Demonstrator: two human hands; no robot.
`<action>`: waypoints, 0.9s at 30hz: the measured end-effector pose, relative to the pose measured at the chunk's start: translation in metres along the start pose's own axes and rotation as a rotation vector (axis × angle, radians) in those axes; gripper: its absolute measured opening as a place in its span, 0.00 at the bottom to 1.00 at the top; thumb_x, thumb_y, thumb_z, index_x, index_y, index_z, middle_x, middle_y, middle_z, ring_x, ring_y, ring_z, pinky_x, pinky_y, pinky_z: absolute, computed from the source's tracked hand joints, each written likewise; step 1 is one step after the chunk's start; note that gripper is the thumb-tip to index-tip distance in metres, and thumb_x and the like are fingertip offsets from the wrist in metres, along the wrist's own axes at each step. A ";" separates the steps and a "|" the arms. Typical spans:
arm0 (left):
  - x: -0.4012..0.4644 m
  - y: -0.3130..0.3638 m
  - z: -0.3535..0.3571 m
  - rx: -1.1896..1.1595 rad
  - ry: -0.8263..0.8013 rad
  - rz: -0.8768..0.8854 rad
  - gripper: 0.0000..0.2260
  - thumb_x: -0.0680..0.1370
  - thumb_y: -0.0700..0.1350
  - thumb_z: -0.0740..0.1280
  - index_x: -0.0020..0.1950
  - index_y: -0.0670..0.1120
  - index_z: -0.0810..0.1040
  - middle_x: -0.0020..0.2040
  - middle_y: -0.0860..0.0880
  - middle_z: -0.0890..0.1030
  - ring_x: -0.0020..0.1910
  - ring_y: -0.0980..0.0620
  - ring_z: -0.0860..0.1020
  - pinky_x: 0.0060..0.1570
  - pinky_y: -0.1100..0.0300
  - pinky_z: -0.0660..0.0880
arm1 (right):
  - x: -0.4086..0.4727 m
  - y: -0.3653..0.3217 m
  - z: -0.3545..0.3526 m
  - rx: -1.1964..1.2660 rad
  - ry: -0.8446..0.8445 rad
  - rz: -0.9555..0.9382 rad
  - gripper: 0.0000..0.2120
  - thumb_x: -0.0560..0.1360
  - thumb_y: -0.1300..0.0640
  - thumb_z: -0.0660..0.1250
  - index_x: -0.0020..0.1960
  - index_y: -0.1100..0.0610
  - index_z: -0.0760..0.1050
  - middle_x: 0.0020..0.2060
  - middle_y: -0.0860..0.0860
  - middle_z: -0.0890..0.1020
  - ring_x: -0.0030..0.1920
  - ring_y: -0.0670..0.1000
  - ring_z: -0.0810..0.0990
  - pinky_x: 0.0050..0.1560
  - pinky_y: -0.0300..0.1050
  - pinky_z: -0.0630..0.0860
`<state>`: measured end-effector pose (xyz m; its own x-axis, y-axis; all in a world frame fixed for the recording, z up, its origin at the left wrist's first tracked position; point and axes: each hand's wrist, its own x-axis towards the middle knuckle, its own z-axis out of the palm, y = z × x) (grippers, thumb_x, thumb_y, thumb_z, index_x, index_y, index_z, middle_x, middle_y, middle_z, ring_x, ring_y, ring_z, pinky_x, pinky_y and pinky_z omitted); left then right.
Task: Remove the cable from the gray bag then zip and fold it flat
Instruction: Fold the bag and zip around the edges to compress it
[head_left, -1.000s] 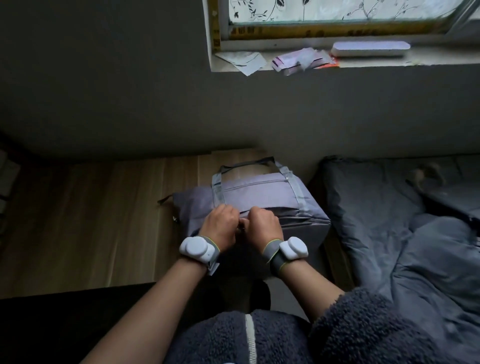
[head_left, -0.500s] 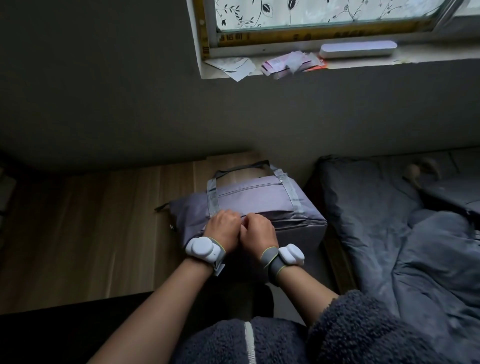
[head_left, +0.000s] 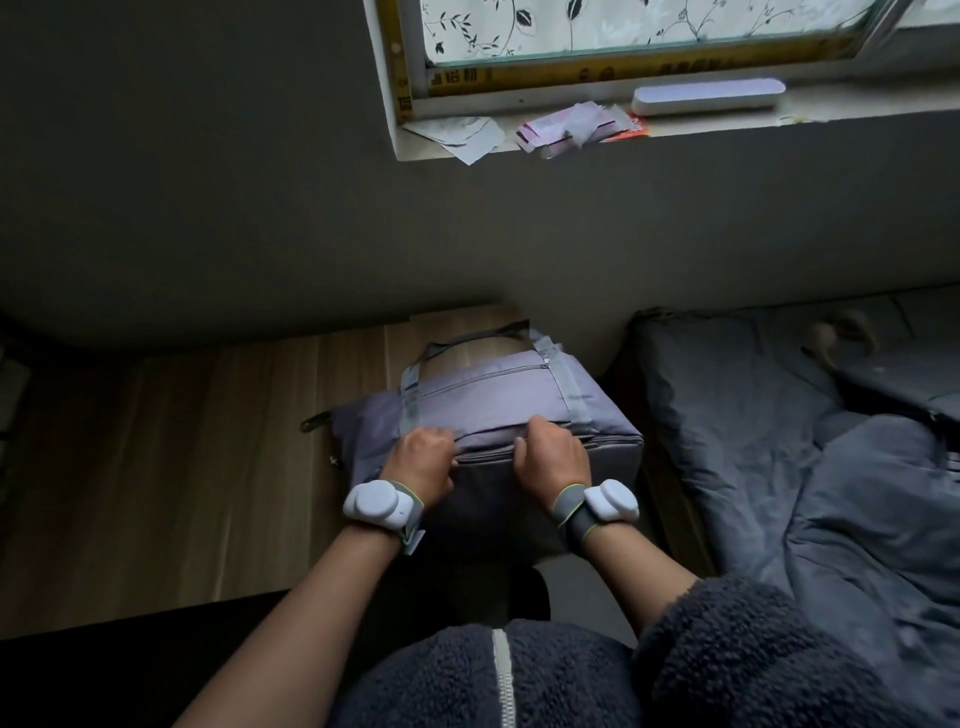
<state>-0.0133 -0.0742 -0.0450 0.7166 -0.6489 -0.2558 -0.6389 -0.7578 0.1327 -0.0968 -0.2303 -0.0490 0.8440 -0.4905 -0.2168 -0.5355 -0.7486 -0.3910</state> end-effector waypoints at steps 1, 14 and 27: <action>0.000 0.000 0.000 0.022 0.002 -0.005 0.10 0.73 0.41 0.66 0.53 0.42 0.76 0.53 0.41 0.80 0.53 0.41 0.77 0.51 0.53 0.74 | 0.001 0.005 -0.001 -0.004 0.010 0.009 0.09 0.77 0.52 0.61 0.49 0.58 0.71 0.49 0.61 0.82 0.51 0.64 0.79 0.44 0.52 0.72; 0.029 0.064 0.016 0.137 -0.008 0.154 0.14 0.67 0.43 0.67 0.52 0.42 0.75 0.51 0.43 0.79 0.52 0.43 0.75 0.52 0.53 0.71 | 0.002 0.033 -0.002 -0.019 0.052 -0.063 0.07 0.76 0.56 0.61 0.46 0.59 0.72 0.46 0.60 0.81 0.49 0.62 0.78 0.46 0.53 0.71; 0.038 0.064 0.021 0.013 -0.102 0.028 0.11 0.68 0.44 0.66 0.49 0.43 0.77 0.50 0.43 0.80 0.53 0.42 0.77 0.51 0.53 0.75 | 0.025 0.111 -0.016 -0.075 0.001 0.177 0.10 0.75 0.53 0.63 0.49 0.60 0.74 0.49 0.62 0.81 0.53 0.63 0.78 0.46 0.51 0.75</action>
<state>-0.0323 -0.1459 -0.0668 0.6663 -0.6591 -0.3487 -0.6623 -0.7380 0.1294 -0.1359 -0.3328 -0.0830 0.7368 -0.6175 -0.2755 -0.6760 -0.6821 -0.2790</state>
